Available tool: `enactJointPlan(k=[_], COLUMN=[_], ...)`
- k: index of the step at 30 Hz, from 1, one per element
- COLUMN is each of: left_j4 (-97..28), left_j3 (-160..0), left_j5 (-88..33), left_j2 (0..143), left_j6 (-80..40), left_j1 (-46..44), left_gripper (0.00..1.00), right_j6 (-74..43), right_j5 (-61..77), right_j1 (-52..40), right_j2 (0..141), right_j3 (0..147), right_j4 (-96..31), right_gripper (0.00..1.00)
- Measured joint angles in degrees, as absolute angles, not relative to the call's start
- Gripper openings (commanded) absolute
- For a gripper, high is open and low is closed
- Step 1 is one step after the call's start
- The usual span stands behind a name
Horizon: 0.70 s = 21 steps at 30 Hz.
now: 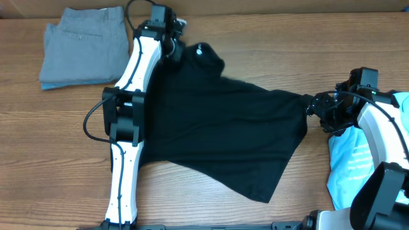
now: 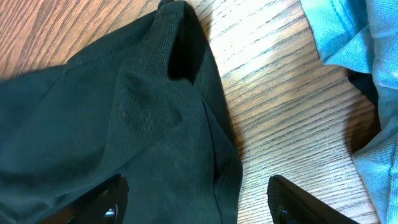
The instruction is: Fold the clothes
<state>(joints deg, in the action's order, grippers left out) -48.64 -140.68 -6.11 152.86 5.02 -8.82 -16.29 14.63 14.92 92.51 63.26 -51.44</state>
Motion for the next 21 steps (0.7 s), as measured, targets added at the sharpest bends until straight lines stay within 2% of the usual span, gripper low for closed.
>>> enactJointPlan(k=[6,7,9,12,15,18,21], left_j4=[-46.50,-46.48,-46.68,-47.83,-49.95,-51.57,-55.00], left_j3=[-153.01,-154.93,-156.94,-157.60,-157.60,-157.69,-158.74], left_j5=[-4.45,-4.47,-4.47,-4.43,-4.69,-4.93,-5.10], left_j2=[153.32,153.32,153.29,153.29,153.29,153.27,153.27], left_j6=[-3.62,-4.49,-5.87,-6.81,-7.31,-7.18,-5.85], left_j1=[-3.22,-2.28,-0.58,0.54,0.01,-0.78,-1.15], left_gripper=[0.07,0.15,0.40,0.59,0.62,0.68,0.72], right_j6=[-16.29,-16.27,-16.36,-16.32,-16.34,-16.36,-15.16], right_j5=[14.66,14.61,14.61,14.63,14.85,16.51,19.84], right_j1=[14.90,14.92,14.92,14.92,14.92,14.90,14.20], right_j2=[92.51,92.51,92.51,92.51,92.51,92.51,92.51], right_j3=[63.26,63.26,63.26,63.16,62.04,59.75,56.69], right_j4=[-51.46,-51.46,-51.51,-51.62,-51.62,-51.55,-51.24], right_gripper=[0.80,0.80,0.81,0.81,0.77,0.63,0.62])
